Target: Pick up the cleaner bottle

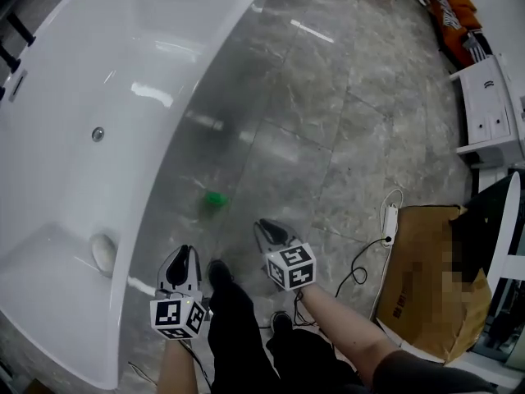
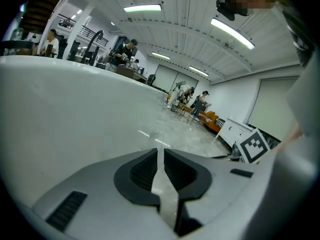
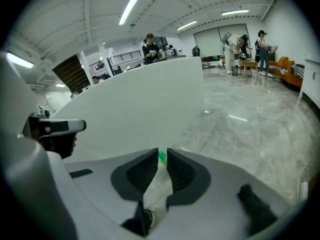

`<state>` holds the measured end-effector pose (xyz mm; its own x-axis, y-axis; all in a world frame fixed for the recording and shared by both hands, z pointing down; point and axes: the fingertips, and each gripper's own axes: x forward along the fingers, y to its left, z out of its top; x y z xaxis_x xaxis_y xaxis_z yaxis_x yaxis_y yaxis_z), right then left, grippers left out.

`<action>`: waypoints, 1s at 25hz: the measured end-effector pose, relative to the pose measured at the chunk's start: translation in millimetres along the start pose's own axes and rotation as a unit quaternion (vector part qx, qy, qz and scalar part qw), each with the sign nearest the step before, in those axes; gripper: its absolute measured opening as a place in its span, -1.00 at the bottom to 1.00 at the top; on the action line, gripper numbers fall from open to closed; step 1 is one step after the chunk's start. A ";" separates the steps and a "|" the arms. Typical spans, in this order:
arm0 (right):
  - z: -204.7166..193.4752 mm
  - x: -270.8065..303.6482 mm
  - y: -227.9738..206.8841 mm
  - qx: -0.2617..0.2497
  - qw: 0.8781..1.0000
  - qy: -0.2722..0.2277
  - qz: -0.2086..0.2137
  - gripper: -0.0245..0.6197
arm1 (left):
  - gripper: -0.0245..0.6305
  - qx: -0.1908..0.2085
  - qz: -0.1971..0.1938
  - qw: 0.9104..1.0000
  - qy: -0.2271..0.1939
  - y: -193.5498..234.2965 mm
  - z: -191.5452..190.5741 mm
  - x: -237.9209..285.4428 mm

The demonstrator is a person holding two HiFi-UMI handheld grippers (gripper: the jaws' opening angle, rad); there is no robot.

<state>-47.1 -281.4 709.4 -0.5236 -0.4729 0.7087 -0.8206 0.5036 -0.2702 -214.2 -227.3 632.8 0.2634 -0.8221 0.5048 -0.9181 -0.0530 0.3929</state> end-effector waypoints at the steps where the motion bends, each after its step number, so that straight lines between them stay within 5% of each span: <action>1: -7.0 8.8 -3.9 -0.003 1.000 0.000 0.009 -0.79 | -0.77 0.003 0.002 1.000 -0.003 3.4 -7.9 6.6; 3: -20.2 27.8 -12.3 -0.002 1.000 -0.001 0.026 -0.48 | -0.77 0.009 0.004 1.000 -0.005 11.4 -24.7 20.9; 11: -74.2 110.3 -31.6 -0.039 0.998 -0.011 0.054 -0.05 | -0.77 0.017 0.002 1.000 -0.007 50.4 -88.0 67.6; 25: -138.8 236.3 -46.3 -0.142 0.986 -0.043 0.080 -0.01 | -0.77 0.045 -0.006 0.997 -0.068 111.2 -162.7 131.0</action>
<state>-101.0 -316.1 979.8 -0.6684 -0.4250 0.6104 -0.6358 0.7524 -0.1723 -233.6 -248.6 867.7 0.2380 -0.8901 0.3887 -0.9392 -0.1090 0.3255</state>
